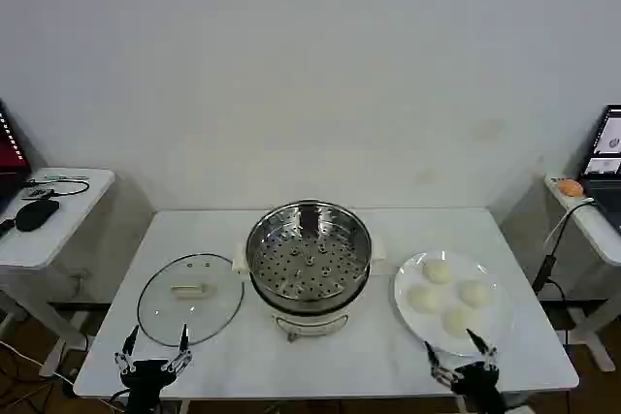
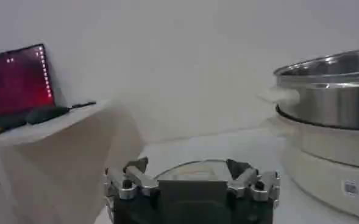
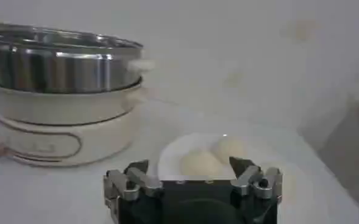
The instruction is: Take steamed baozi put them in steamer then cover it.
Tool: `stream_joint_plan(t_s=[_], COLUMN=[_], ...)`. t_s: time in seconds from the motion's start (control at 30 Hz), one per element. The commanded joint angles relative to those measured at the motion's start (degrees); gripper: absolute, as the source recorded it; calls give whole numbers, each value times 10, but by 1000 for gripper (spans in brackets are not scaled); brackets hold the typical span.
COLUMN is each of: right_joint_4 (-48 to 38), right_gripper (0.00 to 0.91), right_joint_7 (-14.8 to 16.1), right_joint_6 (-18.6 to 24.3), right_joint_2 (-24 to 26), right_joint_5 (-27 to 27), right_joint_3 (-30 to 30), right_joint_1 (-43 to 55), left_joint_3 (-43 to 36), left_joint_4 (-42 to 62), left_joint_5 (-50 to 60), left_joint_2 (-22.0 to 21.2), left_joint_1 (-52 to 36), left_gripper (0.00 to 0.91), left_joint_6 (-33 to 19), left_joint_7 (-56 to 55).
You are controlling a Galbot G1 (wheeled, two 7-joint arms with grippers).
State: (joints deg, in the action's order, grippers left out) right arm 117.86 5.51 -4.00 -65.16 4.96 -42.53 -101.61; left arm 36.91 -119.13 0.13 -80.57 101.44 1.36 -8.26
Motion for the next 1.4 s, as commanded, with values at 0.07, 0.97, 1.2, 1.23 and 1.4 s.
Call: stream_joint_plan(t_s=[0.07, 0.97, 1.2, 1.23, 1.4], right_joint_4=[-23, -378, -442, -456, -505], right_gripper=[907, 907, 907, 907, 907], right_joint_7=[58, 547, 545, 543, 531], right_joint_6=[-65, 152, 122, 116, 94], right_joint_2=[133, 421, 370, 354, 297], right_joint_5=[-180, -279, -199, -194, -192], right_joint_3=[-86, 568, 661, 671, 707], right_joint_1=[70, 814, 880, 888, 907], left_joint_3=[-10, -15, -16, -15, -13], left_joint_4=[-5, 16, 15, 16, 17], left_joint_5=[41, 67, 78, 78, 81], left_joint_2=[-2, -21, -24, -24, -27], left_joint_1=[-4, -26, -29, -29, -29], left_gripper=[907, 907, 907, 907, 907], left_joint_6=[55, 43, 40, 40, 38], left_joint_7=[-12, -4, -2, -2, -2])
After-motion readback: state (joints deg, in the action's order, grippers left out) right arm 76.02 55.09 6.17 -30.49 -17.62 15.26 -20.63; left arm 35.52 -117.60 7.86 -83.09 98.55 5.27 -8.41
